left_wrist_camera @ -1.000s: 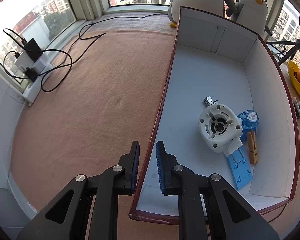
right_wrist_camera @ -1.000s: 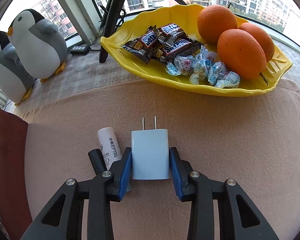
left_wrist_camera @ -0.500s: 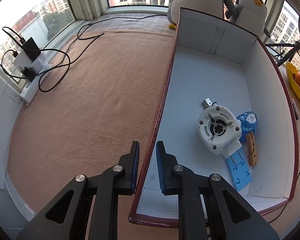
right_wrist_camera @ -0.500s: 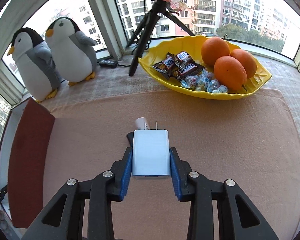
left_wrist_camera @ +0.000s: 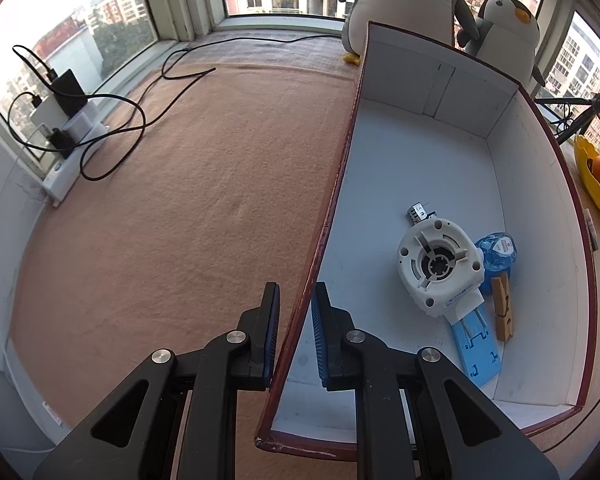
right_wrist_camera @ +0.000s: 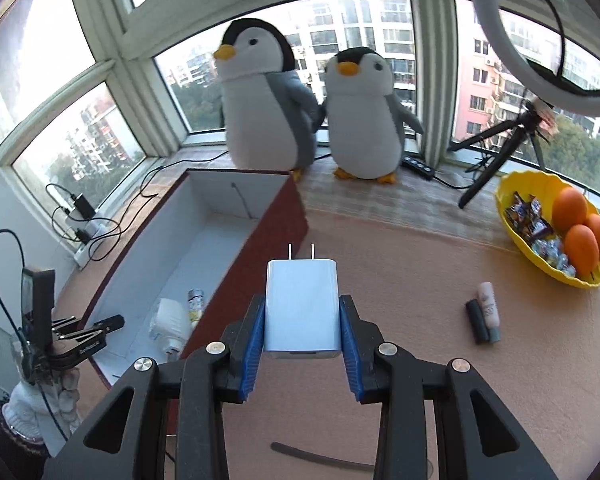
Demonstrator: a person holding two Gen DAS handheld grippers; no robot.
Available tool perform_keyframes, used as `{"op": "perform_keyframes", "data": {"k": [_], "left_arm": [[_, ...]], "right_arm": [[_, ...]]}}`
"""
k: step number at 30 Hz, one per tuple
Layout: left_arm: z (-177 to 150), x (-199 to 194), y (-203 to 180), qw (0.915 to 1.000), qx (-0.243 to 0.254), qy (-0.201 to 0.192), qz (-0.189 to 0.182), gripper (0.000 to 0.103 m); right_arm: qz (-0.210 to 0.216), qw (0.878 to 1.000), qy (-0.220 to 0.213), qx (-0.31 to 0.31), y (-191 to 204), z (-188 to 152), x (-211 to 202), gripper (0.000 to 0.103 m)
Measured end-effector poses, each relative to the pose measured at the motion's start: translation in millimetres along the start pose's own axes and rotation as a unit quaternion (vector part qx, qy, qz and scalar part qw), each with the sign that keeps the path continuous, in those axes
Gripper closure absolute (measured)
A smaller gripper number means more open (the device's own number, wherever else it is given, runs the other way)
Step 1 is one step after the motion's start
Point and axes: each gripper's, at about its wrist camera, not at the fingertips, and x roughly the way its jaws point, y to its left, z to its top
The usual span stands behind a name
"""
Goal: Organize rigid objects
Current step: 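Carry the white charger with the right gripper into the box and release it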
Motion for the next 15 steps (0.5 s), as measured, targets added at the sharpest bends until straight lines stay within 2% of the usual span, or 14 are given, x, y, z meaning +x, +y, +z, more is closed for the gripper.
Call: {"op": "perform_keyframes", "data": {"k": [7,15], "left_arm": [[0.5,0.0,1.6,1.0000,-0.002,-0.002,0.001,0.092],[1.5,-0.1,-0.1,1.0000,0.007,0.000,0.002,0.092]], "right_arm": [[0.025,0.996,0.023,-0.084,67.2,-6.9,18.6,0.071],[0.036,0.988,0.046,-0.142,110.4,-19.7,37.7,0.071]]}}
